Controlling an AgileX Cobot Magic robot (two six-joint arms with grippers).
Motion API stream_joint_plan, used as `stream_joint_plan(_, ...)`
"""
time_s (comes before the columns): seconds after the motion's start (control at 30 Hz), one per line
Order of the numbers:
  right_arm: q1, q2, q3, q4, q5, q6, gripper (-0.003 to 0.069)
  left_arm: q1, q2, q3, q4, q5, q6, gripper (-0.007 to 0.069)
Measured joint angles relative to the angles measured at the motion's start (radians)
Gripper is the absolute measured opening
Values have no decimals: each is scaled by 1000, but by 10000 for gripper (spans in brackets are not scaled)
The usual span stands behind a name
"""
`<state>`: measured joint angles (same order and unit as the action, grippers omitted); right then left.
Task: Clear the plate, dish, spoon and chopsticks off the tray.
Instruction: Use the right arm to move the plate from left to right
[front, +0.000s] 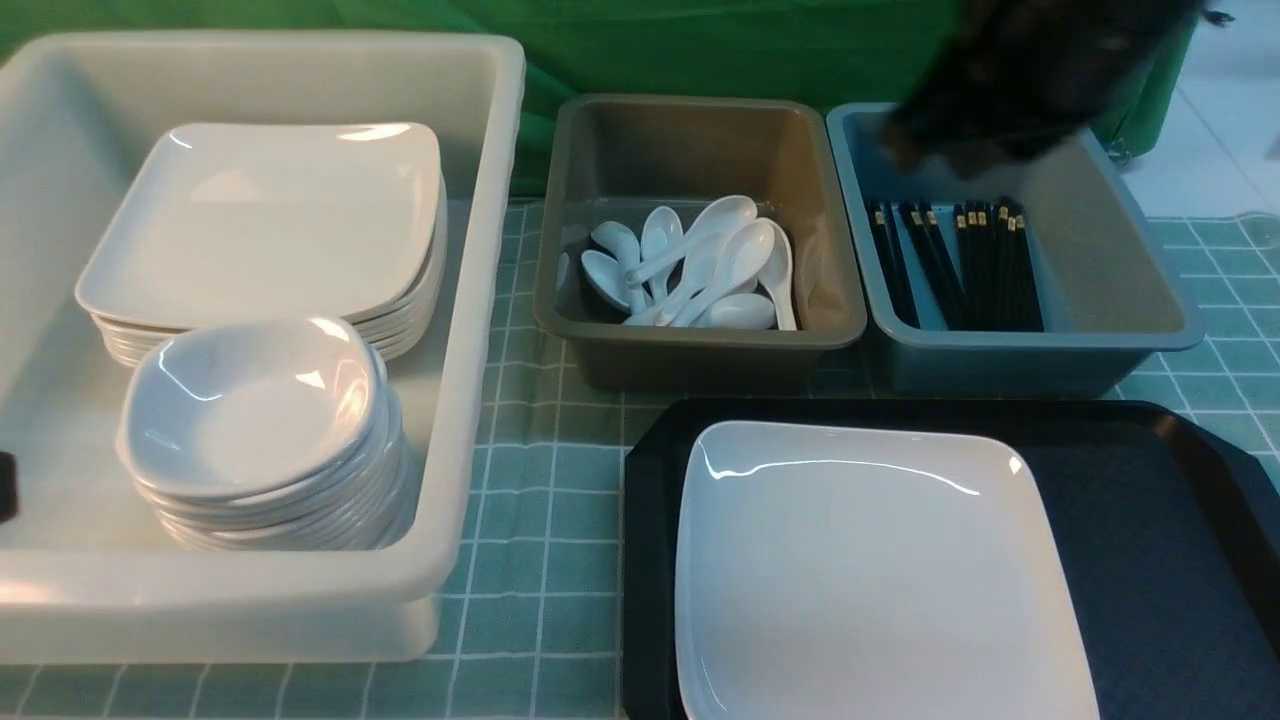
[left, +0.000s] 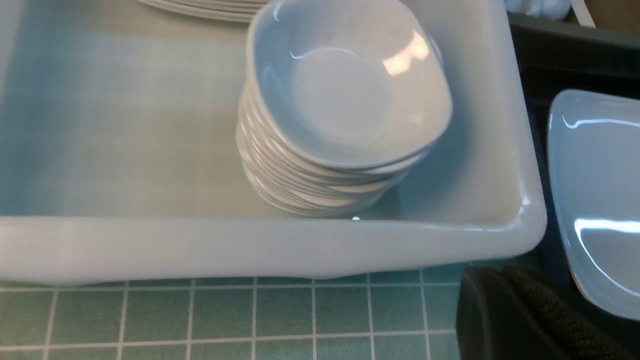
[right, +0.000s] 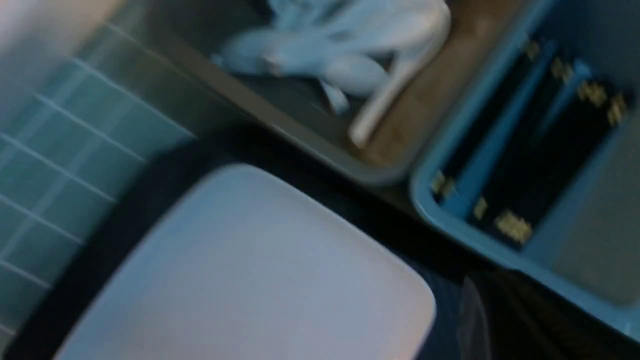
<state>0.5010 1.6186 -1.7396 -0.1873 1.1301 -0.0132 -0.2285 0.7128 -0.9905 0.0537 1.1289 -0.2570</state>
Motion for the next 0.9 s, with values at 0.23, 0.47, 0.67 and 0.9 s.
stream_joint_plan(0.23, -389, -37, 428, 283, -168, -67, 271, 0, 47, 0, -76, -2, 71, 10)
stream_joint_plan(0.47, -433, 178, 556, 461, -428, -226, 526, 0, 47, 0, -65, -4, 93, 10)
stream_joint_plan(0.67, -406, 277, 547, 483, -479, -248, 536, 0, 47, 0, -54, -3, 94, 10)
stream_joint_plan(0.9, -359, 303, 537, 485, -500, -294, 282, 0, 47, 0, -54, 17, 94, 10)
